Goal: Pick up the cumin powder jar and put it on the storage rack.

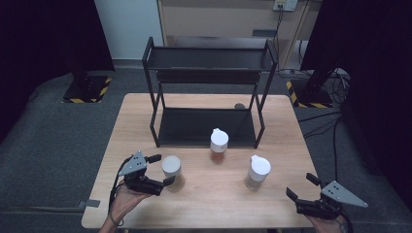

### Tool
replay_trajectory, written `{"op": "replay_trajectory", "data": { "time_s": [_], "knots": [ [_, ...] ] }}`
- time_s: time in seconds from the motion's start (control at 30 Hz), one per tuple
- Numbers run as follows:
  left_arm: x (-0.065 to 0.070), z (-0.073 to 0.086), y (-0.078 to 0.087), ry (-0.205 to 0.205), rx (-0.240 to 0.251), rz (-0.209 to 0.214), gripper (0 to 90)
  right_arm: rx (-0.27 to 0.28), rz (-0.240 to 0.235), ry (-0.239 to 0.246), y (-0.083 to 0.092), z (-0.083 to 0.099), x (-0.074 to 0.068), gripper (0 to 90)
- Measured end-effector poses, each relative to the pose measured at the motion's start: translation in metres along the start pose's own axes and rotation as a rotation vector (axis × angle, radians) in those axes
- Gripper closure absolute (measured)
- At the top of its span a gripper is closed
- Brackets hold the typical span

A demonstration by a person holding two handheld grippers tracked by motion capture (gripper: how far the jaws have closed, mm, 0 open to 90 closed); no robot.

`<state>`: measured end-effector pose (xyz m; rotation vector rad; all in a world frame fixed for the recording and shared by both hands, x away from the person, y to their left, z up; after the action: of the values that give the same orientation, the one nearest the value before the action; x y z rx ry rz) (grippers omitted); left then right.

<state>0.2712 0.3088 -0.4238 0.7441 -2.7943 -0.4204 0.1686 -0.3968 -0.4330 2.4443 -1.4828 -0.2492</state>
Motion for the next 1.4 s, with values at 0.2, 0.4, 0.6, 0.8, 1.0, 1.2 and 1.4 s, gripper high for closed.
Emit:
{"op": "replay_trajectory", "data": {
  "time_s": [0.2,0.4,0.6,0.8,1.0,1.2,1.4],
  "knots": [
    [-0.003,0.002,-0.009,-0.001,0.006,0.012,4.7,0.000,0.000,0.000,0.000,0.000,0.000,6.4],
    [-0.007,0.005,-0.017,0.008,0.017,0.027,6.1,-0.001,-0.001,-0.001,0.000,0.000,0.000,6.4],
    [-0.008,0.010,-0.021,-0.012,0.023,0.023,12.9,-0.001,-0.002,0.000,0.000,0.000,0.000,6.4],
    [-0.008,0.012,-0.024,-0.050,0.028,0.029,23.4,0.000,0.000,0.000,0.000,0.000,0.000,6.4],
    [-0.001,0.014,-0.023,-0.085,0.031,-0.011,32.7,0.002,-0.001,0.000,0.000,0.000,0.000,6.4],
    [-0.002,0.017,-0.023,-0.086,0.043,-0.005,32.7,0.003,-0.002,0.000,0.000,0.001,0.000,6.4],
    [0.000,0.015,-0.023,-0.083,0.036,-0.013,32.8,0.004,-0.002,-0.001,0.000,0.001,0.001,6.4]
  ]
}}
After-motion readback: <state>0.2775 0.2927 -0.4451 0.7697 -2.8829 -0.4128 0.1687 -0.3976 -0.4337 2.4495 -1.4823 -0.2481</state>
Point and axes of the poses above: each handheld gripper's, and its own axes: y roughly backward along the jaws, z roughly out of its underside, x roughly to its right, the point moved 2 cm from there along -y, roughly forward along the jaws, and after that the axes turned 5 degrees about z, right-handed, at the moved point
